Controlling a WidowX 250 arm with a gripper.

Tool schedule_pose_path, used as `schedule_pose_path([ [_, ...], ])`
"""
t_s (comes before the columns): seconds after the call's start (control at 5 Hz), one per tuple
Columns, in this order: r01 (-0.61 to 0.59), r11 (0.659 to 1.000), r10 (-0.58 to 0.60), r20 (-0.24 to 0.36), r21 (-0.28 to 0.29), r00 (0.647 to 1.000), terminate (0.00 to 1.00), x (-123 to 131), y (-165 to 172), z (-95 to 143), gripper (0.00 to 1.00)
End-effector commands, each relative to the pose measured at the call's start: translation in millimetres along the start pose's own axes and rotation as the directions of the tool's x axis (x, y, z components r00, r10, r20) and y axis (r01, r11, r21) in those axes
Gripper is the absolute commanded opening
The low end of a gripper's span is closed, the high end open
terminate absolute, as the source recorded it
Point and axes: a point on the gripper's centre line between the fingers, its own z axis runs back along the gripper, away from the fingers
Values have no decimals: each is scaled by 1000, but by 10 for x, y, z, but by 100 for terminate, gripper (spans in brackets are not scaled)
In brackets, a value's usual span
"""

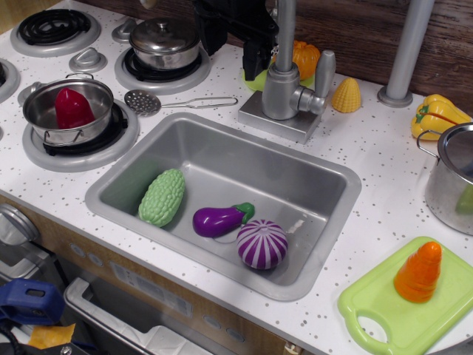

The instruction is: Turn faucet front to left

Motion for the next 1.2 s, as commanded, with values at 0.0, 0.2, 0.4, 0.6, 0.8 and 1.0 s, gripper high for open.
schedule_pose_path([
  [0.0,25,1000,-26,48,14,999,0,171,151,120,100],
  [0.2,44,999,-44,47,13,998,0,206,235,114,100],
  [0.4,55,998,-56,54,18,997,0,217,289,101,100],
  [0.6,55,998,-57,74,28,996,0,229,317,71,100],
  [0.8,42,998,-48,101,54,994,0,249,351,39,100],
  [1.0,33,998,-39,93,60,995,0,238,385,61,100],
])
